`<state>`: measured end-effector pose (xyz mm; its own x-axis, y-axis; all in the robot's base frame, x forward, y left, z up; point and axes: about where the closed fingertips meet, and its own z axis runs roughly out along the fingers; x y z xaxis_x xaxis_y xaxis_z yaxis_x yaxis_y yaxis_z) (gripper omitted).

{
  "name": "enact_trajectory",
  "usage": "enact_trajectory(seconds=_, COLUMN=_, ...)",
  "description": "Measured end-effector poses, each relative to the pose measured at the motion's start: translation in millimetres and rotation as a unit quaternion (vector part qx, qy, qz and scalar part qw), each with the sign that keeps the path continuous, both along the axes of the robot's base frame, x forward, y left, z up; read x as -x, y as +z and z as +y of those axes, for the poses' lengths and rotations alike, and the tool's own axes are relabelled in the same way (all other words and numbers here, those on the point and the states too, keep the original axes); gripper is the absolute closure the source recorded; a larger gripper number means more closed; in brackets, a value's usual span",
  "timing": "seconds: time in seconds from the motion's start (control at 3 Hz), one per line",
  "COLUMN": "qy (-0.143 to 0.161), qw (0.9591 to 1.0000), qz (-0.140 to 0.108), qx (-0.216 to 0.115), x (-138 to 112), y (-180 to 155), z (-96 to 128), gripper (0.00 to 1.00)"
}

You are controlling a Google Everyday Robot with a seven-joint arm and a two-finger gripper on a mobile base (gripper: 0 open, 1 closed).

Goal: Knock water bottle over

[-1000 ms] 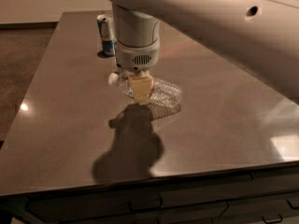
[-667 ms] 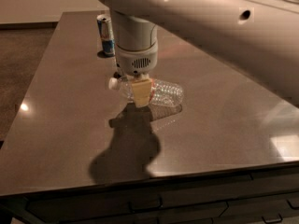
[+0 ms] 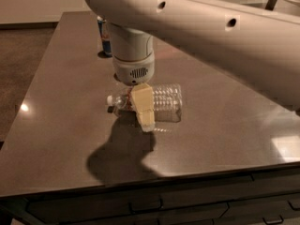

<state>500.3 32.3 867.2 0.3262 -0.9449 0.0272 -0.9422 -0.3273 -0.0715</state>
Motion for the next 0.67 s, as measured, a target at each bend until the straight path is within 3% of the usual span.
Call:
enact_trajectory(seconds=0.33, qy=0.007, qw=0.9998, qz=0.017, qx=0.005, x=4.7, y=-11.3, z=-0.4, gripper=0.00)
enact_trajectory(seconds=0.67, qy=0.007, qw=0.9998, qz=0.018, qx=0.005, x=4.8, y=-11.7, z=-0.4, gripper=0.00)
